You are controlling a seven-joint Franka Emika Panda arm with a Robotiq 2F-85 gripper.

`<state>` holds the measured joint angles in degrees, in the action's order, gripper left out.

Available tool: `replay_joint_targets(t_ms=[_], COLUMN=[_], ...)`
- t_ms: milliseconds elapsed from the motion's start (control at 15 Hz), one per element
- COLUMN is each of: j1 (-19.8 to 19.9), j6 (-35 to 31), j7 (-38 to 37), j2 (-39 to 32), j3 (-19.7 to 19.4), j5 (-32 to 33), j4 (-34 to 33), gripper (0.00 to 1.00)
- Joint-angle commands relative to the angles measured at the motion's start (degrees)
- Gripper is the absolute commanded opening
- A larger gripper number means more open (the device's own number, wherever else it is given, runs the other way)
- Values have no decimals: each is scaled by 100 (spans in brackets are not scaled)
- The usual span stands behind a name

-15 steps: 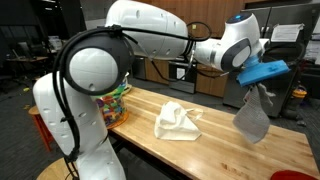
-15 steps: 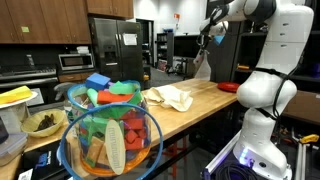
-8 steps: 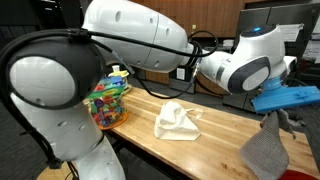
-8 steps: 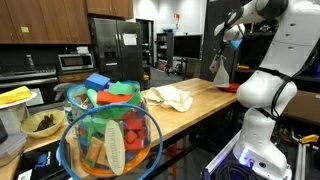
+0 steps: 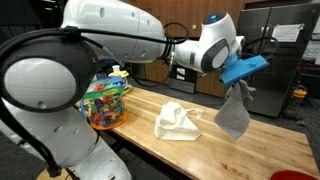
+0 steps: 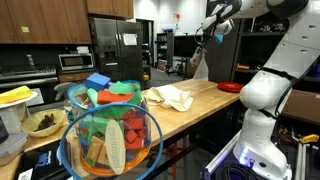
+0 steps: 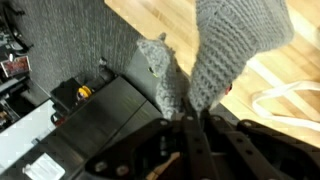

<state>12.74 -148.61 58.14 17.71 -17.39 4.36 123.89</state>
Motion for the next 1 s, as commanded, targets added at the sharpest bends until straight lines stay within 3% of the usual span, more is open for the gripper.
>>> replay_joint_targets(t_ms=[0,400,667,733,933], j1=[-658,-1546,-2165,-2263,-2167], j6=[-234,-234,-237,-238,-299], j7=[505,2492,4249,4652,5432], j2=[226,282,271,275,305], j3=[69,-256,-831,-954,-765], j5=[-139,-717,-1293,-1441,-1929], j4=[31,48,-38,-52,-36], gripper=[1,1,1,1,1])
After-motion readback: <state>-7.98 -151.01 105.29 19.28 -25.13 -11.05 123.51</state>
